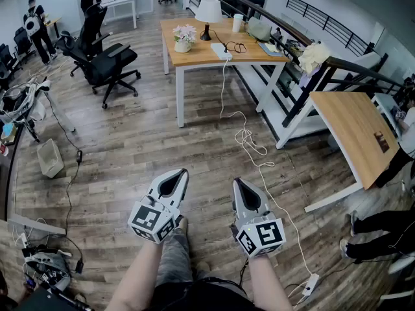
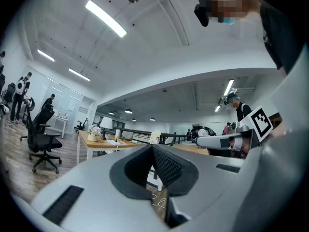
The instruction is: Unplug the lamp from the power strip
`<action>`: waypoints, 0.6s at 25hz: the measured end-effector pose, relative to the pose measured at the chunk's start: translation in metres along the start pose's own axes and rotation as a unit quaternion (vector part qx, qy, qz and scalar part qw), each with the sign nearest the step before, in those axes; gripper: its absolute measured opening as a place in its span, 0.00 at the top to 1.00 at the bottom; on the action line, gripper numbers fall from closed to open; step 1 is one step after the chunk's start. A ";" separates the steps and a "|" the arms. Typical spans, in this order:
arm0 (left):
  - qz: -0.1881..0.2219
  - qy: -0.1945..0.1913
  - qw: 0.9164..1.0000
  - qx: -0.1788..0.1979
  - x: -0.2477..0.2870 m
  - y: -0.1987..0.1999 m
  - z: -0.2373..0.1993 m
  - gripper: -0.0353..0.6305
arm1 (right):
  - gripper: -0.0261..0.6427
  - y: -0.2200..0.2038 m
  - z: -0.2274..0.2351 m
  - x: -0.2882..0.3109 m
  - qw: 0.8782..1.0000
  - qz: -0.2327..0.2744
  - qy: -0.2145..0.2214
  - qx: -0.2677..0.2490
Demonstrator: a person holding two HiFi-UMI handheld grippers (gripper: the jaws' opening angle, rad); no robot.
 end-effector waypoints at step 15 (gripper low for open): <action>-0.006 -0.003 1.000 -0.007 0.120 0.022 -0.129 0.95 | 0.95 -0.011 0.066 0.155 0.999 -0.003 -0.033 0.020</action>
Point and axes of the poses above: the fingertips, and each gripper's own axes: x forward along the fingers, z to its right, y out of its top, the point moved 4 cm from there along -x, backward along the fingers, and after that the axes turned 6 degrees about -x, right-handed, at the moved point
